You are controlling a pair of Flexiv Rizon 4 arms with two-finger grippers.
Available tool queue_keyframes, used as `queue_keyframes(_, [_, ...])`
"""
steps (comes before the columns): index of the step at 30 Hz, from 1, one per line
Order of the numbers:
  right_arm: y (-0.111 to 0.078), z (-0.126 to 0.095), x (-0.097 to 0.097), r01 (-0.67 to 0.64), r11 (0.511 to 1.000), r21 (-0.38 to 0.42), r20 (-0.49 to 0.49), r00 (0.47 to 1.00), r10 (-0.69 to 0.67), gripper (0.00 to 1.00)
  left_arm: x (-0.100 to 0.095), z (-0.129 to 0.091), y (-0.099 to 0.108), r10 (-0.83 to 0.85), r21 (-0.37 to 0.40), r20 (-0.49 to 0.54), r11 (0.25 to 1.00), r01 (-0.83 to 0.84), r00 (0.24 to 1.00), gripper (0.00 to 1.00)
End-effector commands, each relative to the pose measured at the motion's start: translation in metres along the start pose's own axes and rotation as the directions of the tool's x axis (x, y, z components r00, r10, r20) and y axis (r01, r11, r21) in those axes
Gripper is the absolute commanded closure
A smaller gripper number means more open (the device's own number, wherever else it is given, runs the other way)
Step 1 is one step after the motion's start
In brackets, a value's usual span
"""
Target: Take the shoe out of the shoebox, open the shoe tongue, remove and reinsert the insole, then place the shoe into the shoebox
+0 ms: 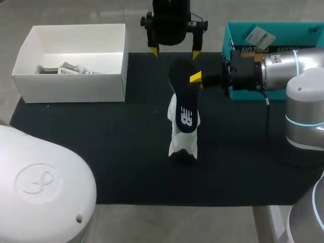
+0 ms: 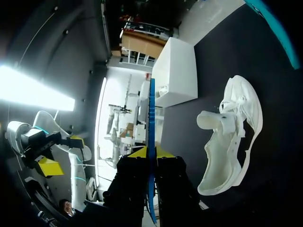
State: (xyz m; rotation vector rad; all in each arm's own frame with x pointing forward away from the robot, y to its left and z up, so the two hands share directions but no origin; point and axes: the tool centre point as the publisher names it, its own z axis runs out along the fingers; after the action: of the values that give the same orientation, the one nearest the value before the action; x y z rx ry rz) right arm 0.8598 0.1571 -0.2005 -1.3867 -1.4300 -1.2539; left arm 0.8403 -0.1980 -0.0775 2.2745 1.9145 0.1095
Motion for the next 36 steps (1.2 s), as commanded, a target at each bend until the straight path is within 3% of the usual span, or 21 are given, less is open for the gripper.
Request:
queue_keyframes(1, [0.001,0.002,-0.002,-0.002,1.000,0.005,0.001,1.000,0.002,1.00,0.004,-0.001,-0.002,-0.001,-0.007,0.011,1.000,0.001,1.000,0.00])
queue_keyframes(7, [0.000,0.002,-0.003,-0.006,1.000,0.001,0.001,1.000,0.006,1.00,0.006,0.000,-0.004,-0.031,0.010,0.078,0.999,0.030,0.996,0.00])
queue_keyframes(12, [-0.002,0.002,-0.002,-0.008,1.000,0.003,0.000,1.000,0.008,1.00,0.017,-0.001,-0.003,-0.097,-0.006,0.294,0.995,0.104,0.951,0.00])
queue_keyframes(17, [-0.004,0.002,-0.004,-0.014,1.000,0.008,0.002,1.000,0.014,1.00,0.032,-0.007,-0.005,-0.187,0.069,0.637,0.980,0.186,0.748,0.00])
queue_keyframes(22, [-0.004,0.003,-0.004,-0.019,1.000,0.016,0.004,1.000,0.019,1.00,0.043,-0.010,-0.007,-0.219,0.151,0.822,0.974,0.169,0.526,0.00])
queue_keyframes(36, [-0.015,-0.005,-0.006,-0.051,0.999,0.011,0.009,0.999,0.051,1.00,0.044,-0.010,-0.008,-0.221,0.164,0.833,0.974,0.155,0.507,0.00])
